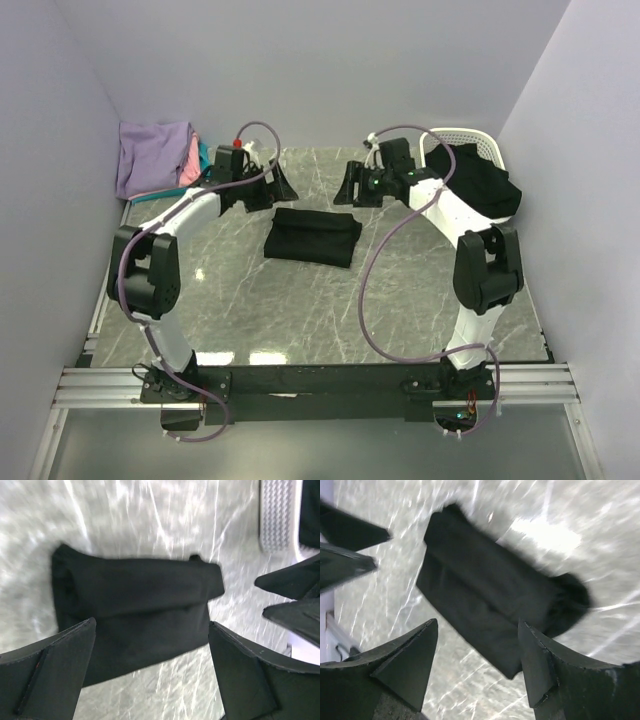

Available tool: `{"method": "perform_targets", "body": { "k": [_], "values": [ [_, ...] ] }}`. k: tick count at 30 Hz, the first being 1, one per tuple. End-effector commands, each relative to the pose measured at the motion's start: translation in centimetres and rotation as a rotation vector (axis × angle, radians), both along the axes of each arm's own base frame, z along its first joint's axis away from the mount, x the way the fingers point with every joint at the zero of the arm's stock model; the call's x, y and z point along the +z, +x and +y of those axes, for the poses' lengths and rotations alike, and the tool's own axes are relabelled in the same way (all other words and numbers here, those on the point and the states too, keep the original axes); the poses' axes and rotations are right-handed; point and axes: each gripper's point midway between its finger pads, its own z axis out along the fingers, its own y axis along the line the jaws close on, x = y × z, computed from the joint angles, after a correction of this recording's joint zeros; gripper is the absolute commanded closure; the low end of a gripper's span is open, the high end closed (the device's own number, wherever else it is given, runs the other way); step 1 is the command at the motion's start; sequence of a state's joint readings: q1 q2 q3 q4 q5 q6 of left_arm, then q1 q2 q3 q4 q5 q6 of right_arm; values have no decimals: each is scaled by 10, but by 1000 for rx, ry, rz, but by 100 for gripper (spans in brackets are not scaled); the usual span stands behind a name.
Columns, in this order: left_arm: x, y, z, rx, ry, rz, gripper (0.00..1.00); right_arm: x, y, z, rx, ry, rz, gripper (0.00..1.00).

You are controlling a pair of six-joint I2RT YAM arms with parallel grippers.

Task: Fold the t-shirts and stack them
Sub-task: Fold the tshirt

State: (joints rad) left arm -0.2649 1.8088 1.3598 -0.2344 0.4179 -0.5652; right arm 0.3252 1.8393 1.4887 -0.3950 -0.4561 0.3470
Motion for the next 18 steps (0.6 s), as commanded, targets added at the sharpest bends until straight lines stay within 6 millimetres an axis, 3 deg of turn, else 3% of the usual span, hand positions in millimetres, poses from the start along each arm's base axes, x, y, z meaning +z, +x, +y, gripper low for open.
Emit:
{"method": "perform_targets", "body": {
  "k": [1, 5, 9, 18],
  "values": [
    [-28, -31, -25, -102, -50, 72, 1, -15, -28, 37, 112, 46, 61, 29],
    [-44, -41, -40, -135, -44, 102, 1, -30, -42, 50, 141, 57, 102, 30],
    [-57, -38, -47, -147, -41, 120, 0, -45, -47, 58, 156, 59, 139, 30],
    [-58, -2, -52, -120, -12, 76, 0, -76, -30, 61, 150, 23, 166, 30]
  ]
}}
